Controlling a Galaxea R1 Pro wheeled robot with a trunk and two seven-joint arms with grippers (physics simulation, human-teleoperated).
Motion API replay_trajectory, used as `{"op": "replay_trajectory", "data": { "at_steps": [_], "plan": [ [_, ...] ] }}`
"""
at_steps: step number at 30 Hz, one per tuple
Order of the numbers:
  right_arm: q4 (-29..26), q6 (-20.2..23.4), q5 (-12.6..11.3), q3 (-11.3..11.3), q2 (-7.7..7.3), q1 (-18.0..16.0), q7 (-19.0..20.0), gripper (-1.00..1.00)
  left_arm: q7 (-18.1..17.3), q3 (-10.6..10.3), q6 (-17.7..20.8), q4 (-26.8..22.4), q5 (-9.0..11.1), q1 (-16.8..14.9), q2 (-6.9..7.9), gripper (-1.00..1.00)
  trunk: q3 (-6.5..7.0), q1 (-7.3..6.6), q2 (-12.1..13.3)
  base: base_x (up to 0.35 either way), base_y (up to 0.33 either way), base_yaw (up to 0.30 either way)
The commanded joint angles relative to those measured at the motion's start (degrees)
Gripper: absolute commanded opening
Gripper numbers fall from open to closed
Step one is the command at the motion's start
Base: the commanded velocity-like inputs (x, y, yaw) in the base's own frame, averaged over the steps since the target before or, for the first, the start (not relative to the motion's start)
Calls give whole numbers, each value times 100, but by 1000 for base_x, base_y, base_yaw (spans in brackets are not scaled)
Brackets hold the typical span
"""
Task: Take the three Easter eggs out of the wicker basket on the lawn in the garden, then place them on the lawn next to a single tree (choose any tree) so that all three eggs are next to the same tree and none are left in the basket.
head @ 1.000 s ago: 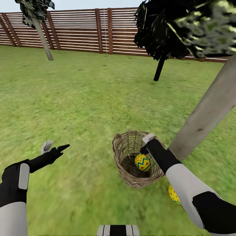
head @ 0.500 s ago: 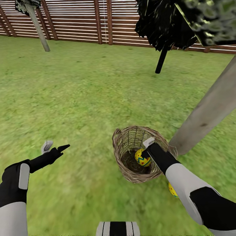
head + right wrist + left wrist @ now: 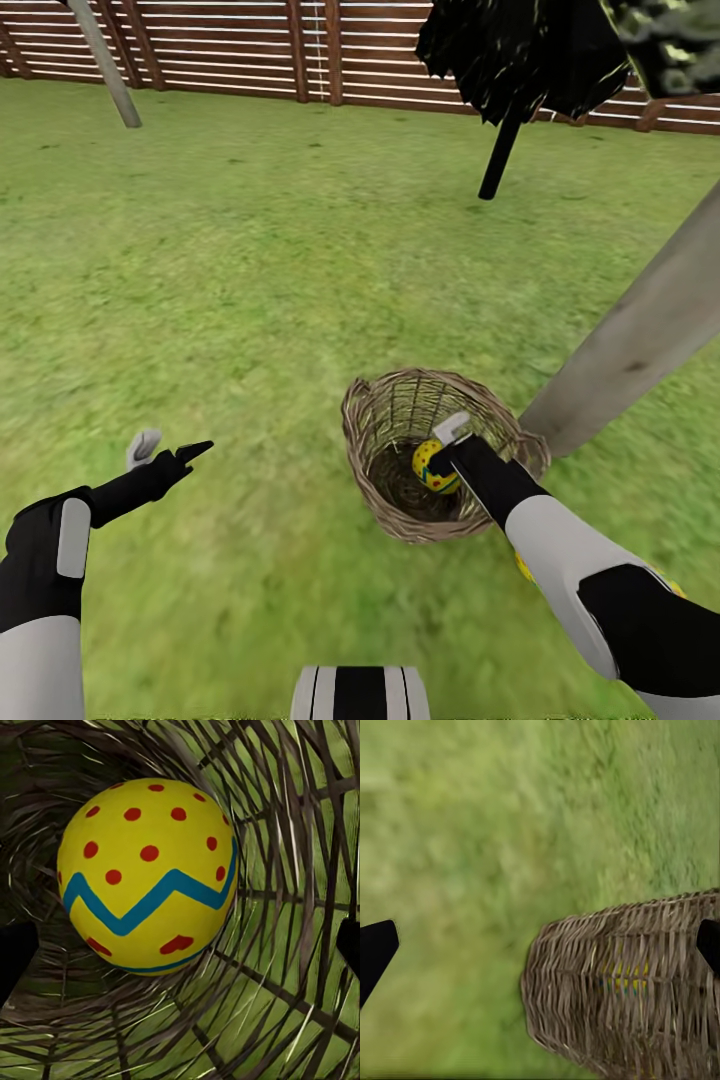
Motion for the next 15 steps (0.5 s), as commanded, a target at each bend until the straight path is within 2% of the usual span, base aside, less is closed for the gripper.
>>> {"op": "replay_trajectory", "data": {
  "at_steps": [1, 15],
  "plan": [
    [-13, -38, 61, 8, 0, -2, 40, 100, -31, 10, 26, 1, -12, -4, -1, 100, -27, 1, -3, 0, 0, 0],
    [-87, -373, 52, -30, 0, -2, -29, 100, -31, 10, 26, 2, -12, -4, -1, 100, -337, 37, -22, 0, 0, 0]
  ]
}}
